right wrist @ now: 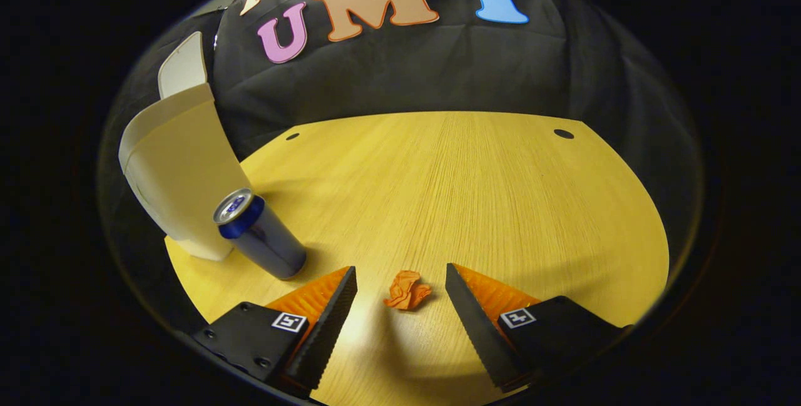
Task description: Press the lid of the desktop garbage bin to open it, pick up the crumpled paper on the desktop and throw it into the bin, then pick up the pop can on the desktop and drop it into the bin, and finally close the garbage bin lid.
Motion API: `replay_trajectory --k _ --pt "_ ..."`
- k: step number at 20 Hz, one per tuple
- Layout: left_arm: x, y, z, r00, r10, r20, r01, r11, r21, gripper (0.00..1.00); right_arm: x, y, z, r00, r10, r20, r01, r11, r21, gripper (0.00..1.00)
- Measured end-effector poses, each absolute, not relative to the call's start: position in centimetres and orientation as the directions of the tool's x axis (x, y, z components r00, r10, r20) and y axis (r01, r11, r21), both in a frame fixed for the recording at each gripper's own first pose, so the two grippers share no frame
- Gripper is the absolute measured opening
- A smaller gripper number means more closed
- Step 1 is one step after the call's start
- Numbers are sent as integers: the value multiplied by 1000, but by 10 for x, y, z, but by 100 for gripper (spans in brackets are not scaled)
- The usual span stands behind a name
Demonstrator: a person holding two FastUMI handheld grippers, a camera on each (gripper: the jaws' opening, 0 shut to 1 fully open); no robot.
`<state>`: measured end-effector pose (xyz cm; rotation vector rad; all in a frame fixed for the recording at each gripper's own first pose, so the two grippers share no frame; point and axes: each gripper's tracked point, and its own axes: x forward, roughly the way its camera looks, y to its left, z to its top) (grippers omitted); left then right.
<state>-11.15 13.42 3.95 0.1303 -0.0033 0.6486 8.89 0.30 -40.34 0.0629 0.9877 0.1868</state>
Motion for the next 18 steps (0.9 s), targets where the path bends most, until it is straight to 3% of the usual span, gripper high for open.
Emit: replay_trajectory --k 4,6,7,9,10,11,18 --pt "-124 142 43 769 638 46 -638 758 137 93 84 5 -410 486 193 -852 -107 981 161 88" --pt "-124 142 42 769 638 41 -637 757 144 93 85 3 -411 482 178 -858 -86 984 156 70" --pt "-124 141 43 770 636 41 -635 759 144 92 85 0 -411 486 172 -857 -78 985 153 55" --pt "-122 139 43 776 629 42 -628 765 142 92 84 5 -414 477 177 -861 -77 984 160 39" --pt "-121 139 43 779 626 41 -625 768 142 92 84 4 -414 481 172 -860 -76 985 154 39" --pt "-121 139 42 780 625 40 -623 769 142 93 83 3 -413 480 172 -860 -84 985 150 26" --pt "-123 141 43 787 615 40 -615 778 128 93 81 7 -397 506 178 -844 -155 981 114 18"
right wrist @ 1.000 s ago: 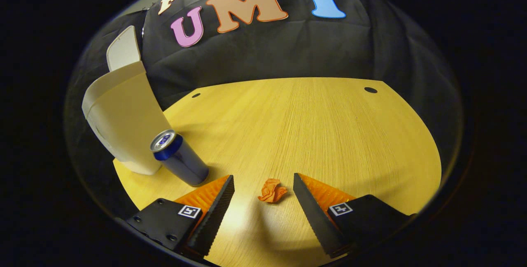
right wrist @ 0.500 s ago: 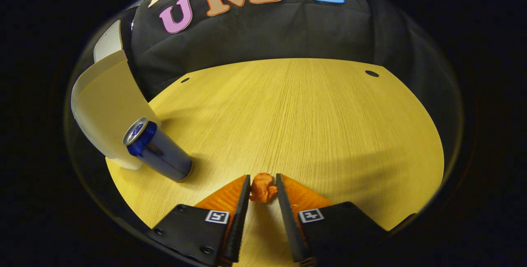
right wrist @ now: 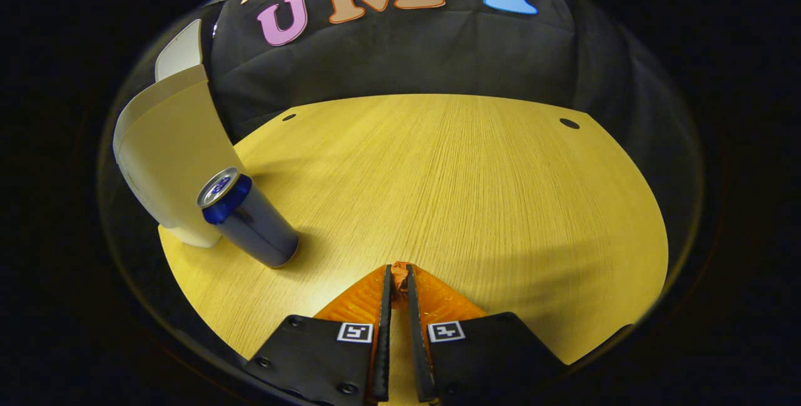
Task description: Press the lid of the desktop garbage bin to open it, pick up the crumpled paper on the desktop and throw it into the bin, then pick up the pop can on the desktop and drop it into the bin, and finally close the garbage bin lid.
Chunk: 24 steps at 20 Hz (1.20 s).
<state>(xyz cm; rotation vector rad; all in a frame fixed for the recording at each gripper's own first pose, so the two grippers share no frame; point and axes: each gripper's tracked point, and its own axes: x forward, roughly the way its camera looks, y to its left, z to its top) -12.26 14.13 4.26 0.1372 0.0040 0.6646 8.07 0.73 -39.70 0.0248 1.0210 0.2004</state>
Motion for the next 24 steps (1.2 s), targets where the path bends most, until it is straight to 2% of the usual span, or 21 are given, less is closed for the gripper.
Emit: replay_trajectory --k 4,9,12,18,24 --pt "-129 146 44 789 613 42 -612 780 130 93 86 10 -360 557 205 -805 -194 974 114 18" --pt "-135 153 37 798 603 20 -601 792 107 93 103 36 -262 669 277 -690 -258 957 134 18" --pt "-143 160 33 797 604 10 -601 791 113 93 108 67 -206 697 341 -631 -342 931 126 18" --pt "-174 187 32 772 635 5 -631 766 121 93 122 155 -133 693 477 -541 -508 855 103 18" --pt "-228 224 37 688 726 15 -723 682 108 93 133 256 -86 656 585 -477 -635 769 71 17"
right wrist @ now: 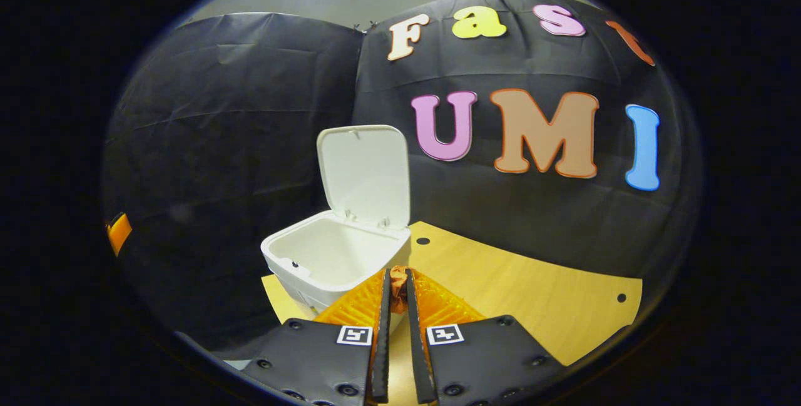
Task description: Press the lid of the desktop garbage bin to open it, pick up the crumpled paper on the desktop and throw it into the bin, then pick up the pop can on the desktop and drop it into the bin, and finally close the garbage bin lid.
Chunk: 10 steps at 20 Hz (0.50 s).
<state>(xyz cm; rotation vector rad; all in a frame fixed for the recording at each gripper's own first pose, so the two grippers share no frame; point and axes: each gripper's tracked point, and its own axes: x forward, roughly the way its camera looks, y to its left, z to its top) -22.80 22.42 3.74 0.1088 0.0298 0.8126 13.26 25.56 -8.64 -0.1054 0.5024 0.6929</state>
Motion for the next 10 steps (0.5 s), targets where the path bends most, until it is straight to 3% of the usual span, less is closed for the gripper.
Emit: replay_trajectory --k 10 --pt "-310 262 55 521 850 80 -852 512 114 92 149 357 -102 570 625 -534 -717 695 48 19"
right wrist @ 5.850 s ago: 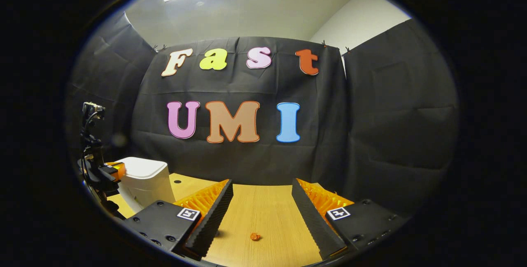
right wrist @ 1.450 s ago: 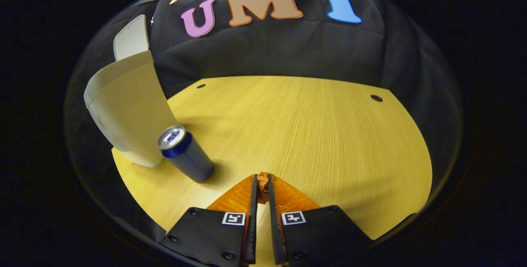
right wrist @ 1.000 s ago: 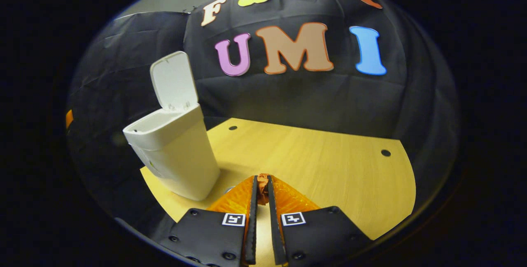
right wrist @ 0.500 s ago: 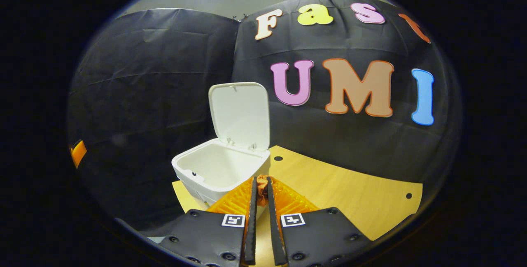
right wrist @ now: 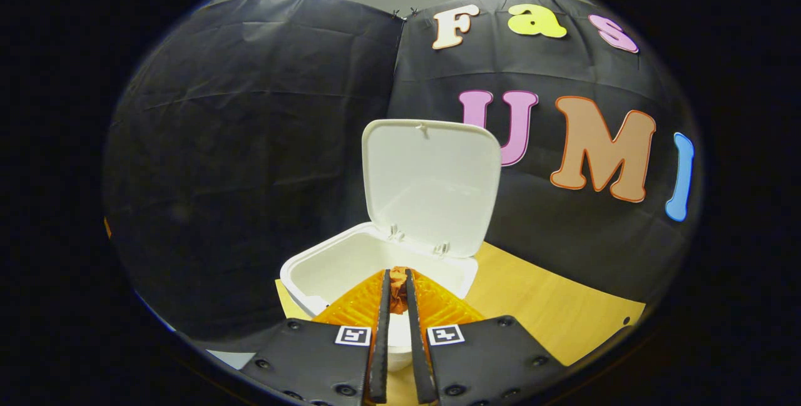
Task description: Press the lid of the desktop garbage bin to open it, pick up the crumpled paper on the desktop and throw it into the bin, then pick up the pop can on the desktop and drop it into the bin, and finally close the garbage bin lid.
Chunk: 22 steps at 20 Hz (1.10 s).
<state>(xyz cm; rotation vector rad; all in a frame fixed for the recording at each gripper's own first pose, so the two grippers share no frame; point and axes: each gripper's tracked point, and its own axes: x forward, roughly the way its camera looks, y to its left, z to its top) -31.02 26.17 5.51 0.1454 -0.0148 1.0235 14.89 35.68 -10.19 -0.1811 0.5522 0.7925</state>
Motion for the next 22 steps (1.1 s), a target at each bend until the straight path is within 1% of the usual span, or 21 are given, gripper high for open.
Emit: replay_trajectory --k 1,2,3,4,5,6,9,10,11,12,15,17,19,22 --pt "-312 264 56 513 855 84 -857 503 112 92 150 361 -106 566 625 -537 -720 693 47 19" --pt "-316 264 57 507 858 85 -860 498 108 92 150 365 -110 567 621 -541 -720 693 41 22" --pt "-316 265 57 504 860 84 -862 495 108 93 149 367 -110 564 622 -544 -724 689 38 34" --pt "-317 265 57 503 860 83 -862 493 115 93 151 369 -112 559 619 -551 -726 687 35 41" --pt "-315 265 57 507 858 85 -859 496 124 92 152 368 -114 558 615 -557 -724 689 36 46" --pt "-312 265 58 514 853 89 -855 501 134 93 157 366 -115 568 603 -560 -715 699 27 55" --pt "-305 265 60 532 841 95 -843 518 143 92 159 365 -116 572 599 -560 -707 706 33 93" --pt "-300 264 59 539 837 90 -839 525 140 92 160 363 -116 579 595 -557 -704 710 26 95" --pt "-297 263 57 547 833 83 -834 534 138 92 162 362 -116 586 592 -554 -702 712 19 100" --pt "-293 263 55 556 827 77 -828 544 136 92 165 360 -115 591 587 -553 -699 715 13 97" --pt "-275 258 53 595 801 71 -801 584 128 92 173 340 -112 618 565 -547 -679 735 -7 97" --pt "-252 250 51 643 763 68 -764 632 135 92 178 319 -107 646 544 -535 -652 758 -17 97" --pt "-224 238 48 708 704 60 -705 696 136 92 185 286 -101 687 508 -520 -607 794 -27 97" --pt "-168 207 40 817 576 40 -576 808 122 93 195 215 -90 772 401 -493 -497 864 -76 97"
